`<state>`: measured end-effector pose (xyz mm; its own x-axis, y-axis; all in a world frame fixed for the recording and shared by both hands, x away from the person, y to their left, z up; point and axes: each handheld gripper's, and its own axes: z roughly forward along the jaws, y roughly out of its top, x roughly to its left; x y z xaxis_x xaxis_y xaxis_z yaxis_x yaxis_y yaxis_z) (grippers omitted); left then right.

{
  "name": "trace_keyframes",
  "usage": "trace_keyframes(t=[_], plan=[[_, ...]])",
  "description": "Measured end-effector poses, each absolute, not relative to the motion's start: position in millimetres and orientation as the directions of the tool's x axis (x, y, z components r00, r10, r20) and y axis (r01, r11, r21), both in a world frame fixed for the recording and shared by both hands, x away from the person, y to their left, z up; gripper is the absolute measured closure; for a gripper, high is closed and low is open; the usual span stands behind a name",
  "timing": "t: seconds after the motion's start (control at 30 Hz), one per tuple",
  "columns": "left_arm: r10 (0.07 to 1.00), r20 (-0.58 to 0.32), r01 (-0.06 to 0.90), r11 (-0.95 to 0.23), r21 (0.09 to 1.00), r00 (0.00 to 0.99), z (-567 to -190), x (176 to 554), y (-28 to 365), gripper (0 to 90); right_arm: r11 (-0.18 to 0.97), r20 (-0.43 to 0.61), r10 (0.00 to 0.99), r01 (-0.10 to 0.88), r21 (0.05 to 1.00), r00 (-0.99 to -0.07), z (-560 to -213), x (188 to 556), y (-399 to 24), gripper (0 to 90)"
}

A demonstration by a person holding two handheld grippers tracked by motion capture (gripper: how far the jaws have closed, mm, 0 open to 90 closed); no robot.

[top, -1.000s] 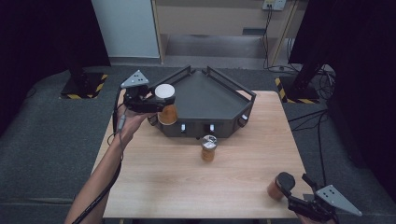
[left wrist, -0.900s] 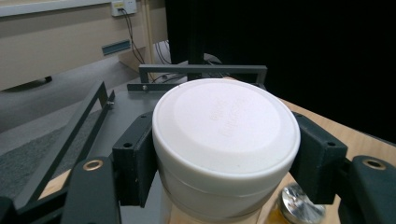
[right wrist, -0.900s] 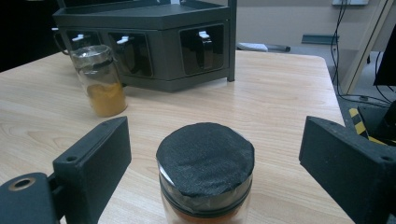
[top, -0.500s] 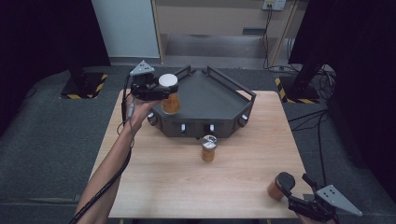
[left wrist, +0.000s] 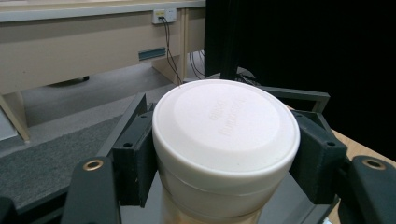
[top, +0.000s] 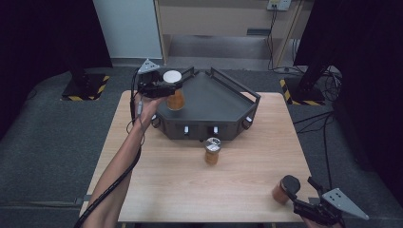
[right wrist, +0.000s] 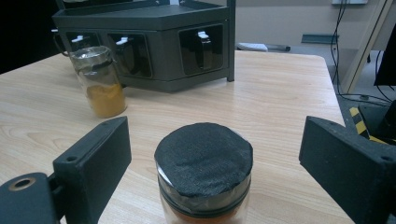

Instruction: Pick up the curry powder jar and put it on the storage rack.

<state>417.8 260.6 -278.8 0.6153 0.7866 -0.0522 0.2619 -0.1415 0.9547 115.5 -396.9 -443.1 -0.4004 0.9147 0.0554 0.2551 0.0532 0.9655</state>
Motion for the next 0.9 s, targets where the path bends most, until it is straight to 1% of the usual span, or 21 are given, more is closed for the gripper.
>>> trace_keyframes(t=[0.2, 0.47, 0.9], plan=[[0.800, -0.049, 0.262, -0.138, 0.955, 0.598, -283.8, 420.0, 257.8, 32.3, 0.048, 0.061, 0.914, 0.256, 0.965, -0.401, -443.1, 115.3, -397.3, 9.1], [0.812, -0.068, 0.277, -0.118, 0.954, 0.580, -295.7, 424.1, 260.4, 32.3, 0.048, 0.060, 0.914, 0.254, 0.966, -0.402, -443.4, 115.4, -398.0, 9.1], [0.817, -0.059, 0.292, -0.136, 0.947, 0.573, -308.3, 427.7, 256.8, 32.3, 0.045, 0.062, 0.914, 0.254, 0.966, -0.401, -443.8, 115.5, -398.3, 9.1]])
